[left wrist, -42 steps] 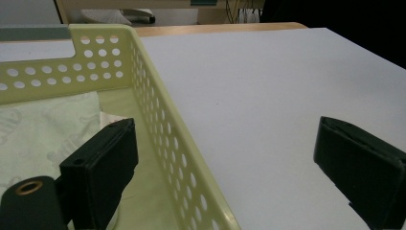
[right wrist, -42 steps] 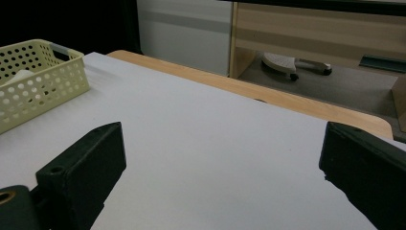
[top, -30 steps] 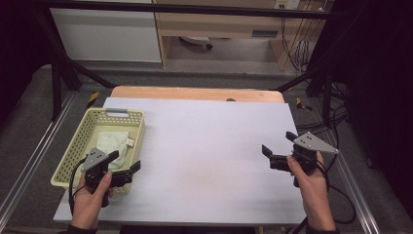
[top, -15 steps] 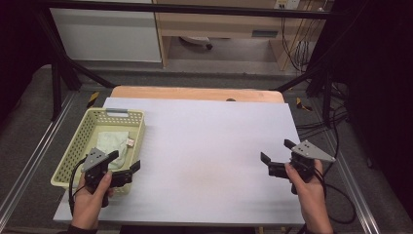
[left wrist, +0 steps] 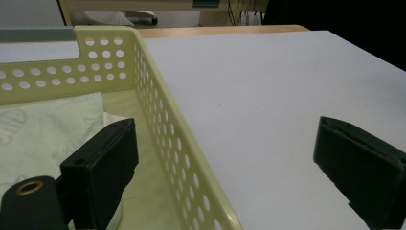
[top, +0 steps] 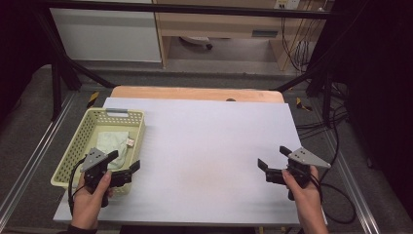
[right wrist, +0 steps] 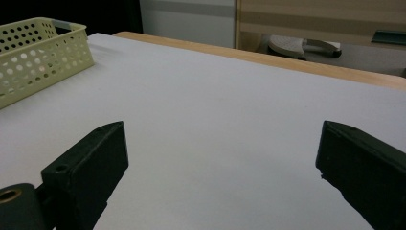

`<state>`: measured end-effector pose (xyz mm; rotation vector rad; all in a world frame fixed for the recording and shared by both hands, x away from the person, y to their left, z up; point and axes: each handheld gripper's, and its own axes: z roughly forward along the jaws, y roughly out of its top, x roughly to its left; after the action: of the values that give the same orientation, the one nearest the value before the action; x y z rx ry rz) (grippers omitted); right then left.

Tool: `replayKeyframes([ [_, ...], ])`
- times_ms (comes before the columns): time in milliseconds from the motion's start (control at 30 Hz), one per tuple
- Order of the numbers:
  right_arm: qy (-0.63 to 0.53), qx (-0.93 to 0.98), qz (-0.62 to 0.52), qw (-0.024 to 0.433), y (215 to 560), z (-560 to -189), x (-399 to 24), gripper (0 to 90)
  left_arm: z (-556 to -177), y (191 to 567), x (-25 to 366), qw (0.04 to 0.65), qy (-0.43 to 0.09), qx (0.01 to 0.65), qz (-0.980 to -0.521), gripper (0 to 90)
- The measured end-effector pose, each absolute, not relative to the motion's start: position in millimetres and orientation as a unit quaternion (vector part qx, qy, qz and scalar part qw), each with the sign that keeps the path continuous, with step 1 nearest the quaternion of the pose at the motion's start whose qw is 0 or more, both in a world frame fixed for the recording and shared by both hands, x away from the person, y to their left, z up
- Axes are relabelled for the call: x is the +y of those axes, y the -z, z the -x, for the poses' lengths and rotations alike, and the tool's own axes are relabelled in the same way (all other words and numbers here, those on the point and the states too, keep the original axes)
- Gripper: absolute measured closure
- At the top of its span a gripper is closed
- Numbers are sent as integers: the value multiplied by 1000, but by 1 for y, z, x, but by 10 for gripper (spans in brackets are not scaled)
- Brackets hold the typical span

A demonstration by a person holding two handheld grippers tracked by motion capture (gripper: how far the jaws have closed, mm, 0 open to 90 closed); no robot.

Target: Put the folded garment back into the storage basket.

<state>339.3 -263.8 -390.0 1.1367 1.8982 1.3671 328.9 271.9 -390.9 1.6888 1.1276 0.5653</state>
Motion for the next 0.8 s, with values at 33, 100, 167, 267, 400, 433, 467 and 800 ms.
replayKeyframes([
  [33,-505,705,-421,267,391,-339,-263,44,-329,391,272,495,-234,465,-696,81],
  [100,-503,707,-421,266,394,-339,-263,47,-329,391,272,495,-234,465,-696,81],
  [167,-500,709,-422,262,397,-339,-263,48,-329,390,272,495,-234,465,-696,81],
  [267,-499,713,-422,254,400,-340,-261,50,-329,390,272,495,-234,465,-696,81],
  [400,-494,720,-421,245,407,-341,-259,48,-328,390,272,496,-234,464,-696,81],
  [433,-494,722,-420,242,408,-342,-259,48,-328,390,272,496,-233,464,-696,81],
  [467,-492,723,-421,240,410,-342,-259,48,-328,390,272,496,-233,464,-696,81],
  [800,-470,751,-412,212,430,-346,-247,47,-327,388,275,495,-228,465,-697,79],
])
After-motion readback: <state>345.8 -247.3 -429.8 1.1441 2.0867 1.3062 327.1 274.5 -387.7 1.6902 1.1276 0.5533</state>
